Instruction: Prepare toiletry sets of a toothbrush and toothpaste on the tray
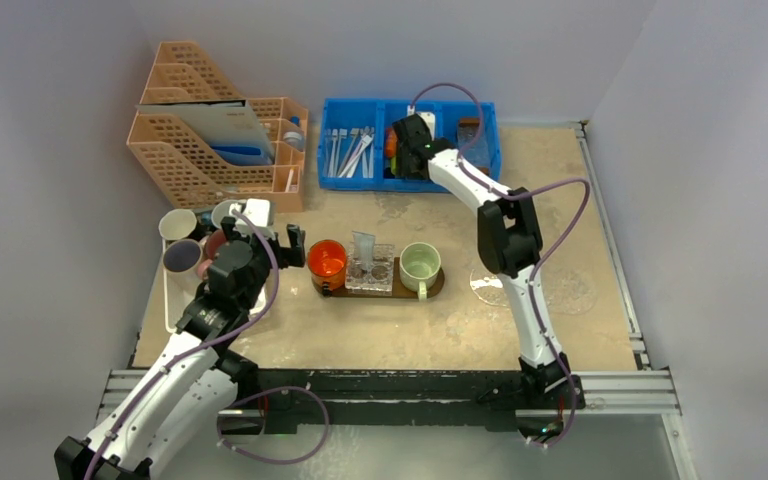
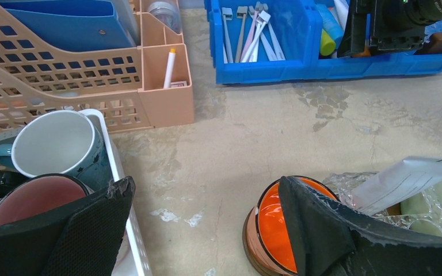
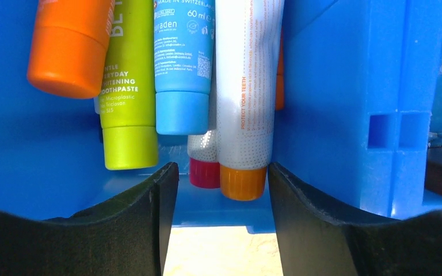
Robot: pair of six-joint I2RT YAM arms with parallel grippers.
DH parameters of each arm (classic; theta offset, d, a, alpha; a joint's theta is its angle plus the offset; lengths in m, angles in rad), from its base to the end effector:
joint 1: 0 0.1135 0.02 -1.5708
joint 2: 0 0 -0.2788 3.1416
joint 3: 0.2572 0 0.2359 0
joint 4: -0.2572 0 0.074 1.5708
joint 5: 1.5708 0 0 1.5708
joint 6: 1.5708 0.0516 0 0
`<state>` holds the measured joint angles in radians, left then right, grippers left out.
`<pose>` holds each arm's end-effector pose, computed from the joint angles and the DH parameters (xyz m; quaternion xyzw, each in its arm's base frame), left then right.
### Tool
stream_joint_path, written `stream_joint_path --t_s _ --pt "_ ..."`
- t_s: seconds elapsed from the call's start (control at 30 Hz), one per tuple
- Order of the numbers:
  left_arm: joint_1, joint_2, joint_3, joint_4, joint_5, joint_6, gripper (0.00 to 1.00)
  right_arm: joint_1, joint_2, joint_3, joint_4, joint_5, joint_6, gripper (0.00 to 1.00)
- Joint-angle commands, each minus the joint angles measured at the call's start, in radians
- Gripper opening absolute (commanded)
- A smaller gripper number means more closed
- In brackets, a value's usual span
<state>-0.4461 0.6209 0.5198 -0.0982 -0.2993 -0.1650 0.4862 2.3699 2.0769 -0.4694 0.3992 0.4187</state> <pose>0.1393 -0.0498 0.2880 0.0137 0.7710 -0.0783 0.6319 0.4899 0.2362 0.2155 0.0475 0.9033 0.0046 0.4264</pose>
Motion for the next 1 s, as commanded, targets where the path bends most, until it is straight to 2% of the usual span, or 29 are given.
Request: stream_joint_path --t_s 0.0,0.37,0.53,0.97 --pt "0.004 0.004 0.039 0.011 0.005 0.002 0.94 -0.017 0.019 0.038 -0.015 0.033 0.003 0.59" --pt "0.004 0.004 0.037 0.012 0.005 0.000 0.94 -0.021 -0.090 -0.047 0.061 -0.038 0.019 0.23" --pt "0.004 0.004 0.037 0.013 0.006 -0.006 0.95 -0.021 -0.179 -0.122 0.102 -0.039 0.025 0.01" --pt "0.004 -0.019 0.045 -0.023 -0.027 -0.061 0.95 -0.021 -0.338 -0.276 0.208 -0.066 0.025 0.00"
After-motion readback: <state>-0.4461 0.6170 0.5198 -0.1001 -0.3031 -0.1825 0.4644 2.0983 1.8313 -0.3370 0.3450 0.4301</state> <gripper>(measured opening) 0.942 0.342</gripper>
